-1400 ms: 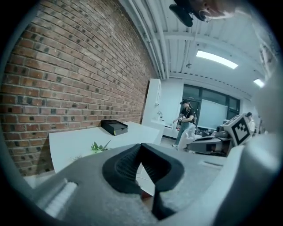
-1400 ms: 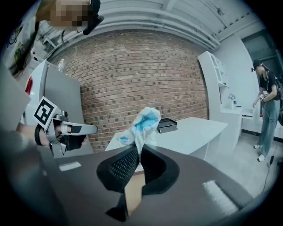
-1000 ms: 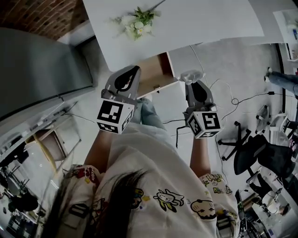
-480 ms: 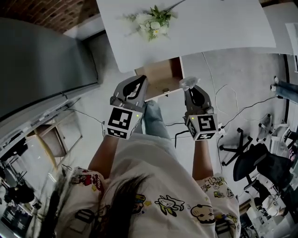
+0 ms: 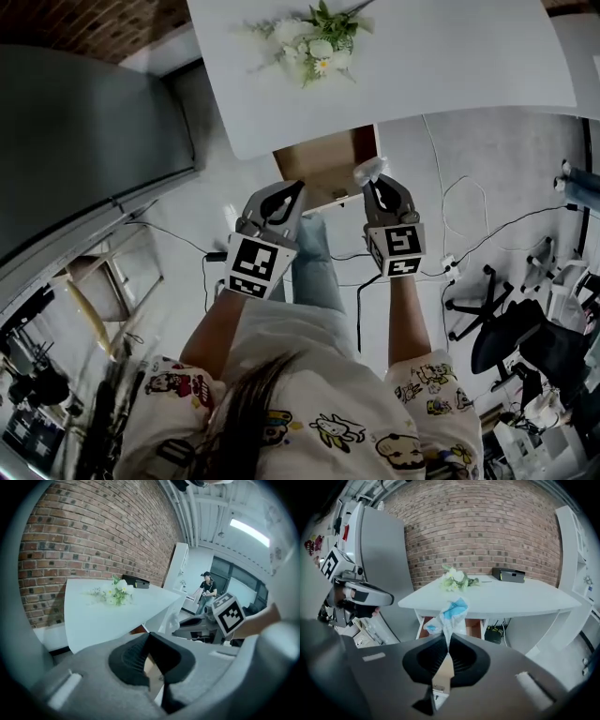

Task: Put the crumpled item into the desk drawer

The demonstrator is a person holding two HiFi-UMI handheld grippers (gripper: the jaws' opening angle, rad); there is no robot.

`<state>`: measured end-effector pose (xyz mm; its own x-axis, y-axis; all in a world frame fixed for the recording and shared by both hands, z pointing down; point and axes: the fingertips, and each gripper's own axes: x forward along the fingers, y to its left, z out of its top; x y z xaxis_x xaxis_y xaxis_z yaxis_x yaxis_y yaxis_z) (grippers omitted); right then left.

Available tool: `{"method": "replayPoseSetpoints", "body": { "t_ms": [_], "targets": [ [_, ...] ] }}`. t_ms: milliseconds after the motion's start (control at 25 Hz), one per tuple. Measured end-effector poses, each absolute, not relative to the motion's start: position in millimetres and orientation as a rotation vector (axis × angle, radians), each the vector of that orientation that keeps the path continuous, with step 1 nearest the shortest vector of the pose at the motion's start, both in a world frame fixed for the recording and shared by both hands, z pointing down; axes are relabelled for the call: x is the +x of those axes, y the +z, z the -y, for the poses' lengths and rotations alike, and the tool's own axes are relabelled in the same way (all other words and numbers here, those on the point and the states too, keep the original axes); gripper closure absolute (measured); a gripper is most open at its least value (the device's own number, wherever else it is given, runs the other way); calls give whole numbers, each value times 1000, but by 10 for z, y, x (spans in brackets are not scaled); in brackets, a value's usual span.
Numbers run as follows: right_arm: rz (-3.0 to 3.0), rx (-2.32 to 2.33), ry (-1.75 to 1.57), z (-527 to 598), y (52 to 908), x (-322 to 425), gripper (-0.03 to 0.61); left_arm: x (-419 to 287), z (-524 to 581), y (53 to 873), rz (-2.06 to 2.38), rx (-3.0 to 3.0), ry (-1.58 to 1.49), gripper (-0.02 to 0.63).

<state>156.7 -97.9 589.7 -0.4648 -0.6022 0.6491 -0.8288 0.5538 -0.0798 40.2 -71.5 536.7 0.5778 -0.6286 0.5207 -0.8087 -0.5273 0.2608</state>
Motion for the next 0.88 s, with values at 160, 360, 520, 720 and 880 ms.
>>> {"method": "replayPoseSetpoints", "body": {
  "t_ms": [160, 360, 520, 720, 880],
  "targets": [
    [2207, 1097, 539, 1042, 6300, 1571, 561, 475, 693, 5727, 1106, 2313, 537, 612],
    [2180, 967, 508, 1109, 6851, 1494, 561, 482, 722, 6154, 1066, 2297, 574, 612],
    [2150, 887, 489, 1139, 7189, 1446, 561, 507, 712, 6427, 1027, 2320, 630, 612],
    [2099, 797, 472, 1185, 7545, 1413, 561, 531, 683, 6705, 1001, 2309, 656, 612],
    [2052, 711, 466, 1191, 7834, 1381, 561, 545, 662, 6917, 986, 2298, 683, 612]
  ]
}}
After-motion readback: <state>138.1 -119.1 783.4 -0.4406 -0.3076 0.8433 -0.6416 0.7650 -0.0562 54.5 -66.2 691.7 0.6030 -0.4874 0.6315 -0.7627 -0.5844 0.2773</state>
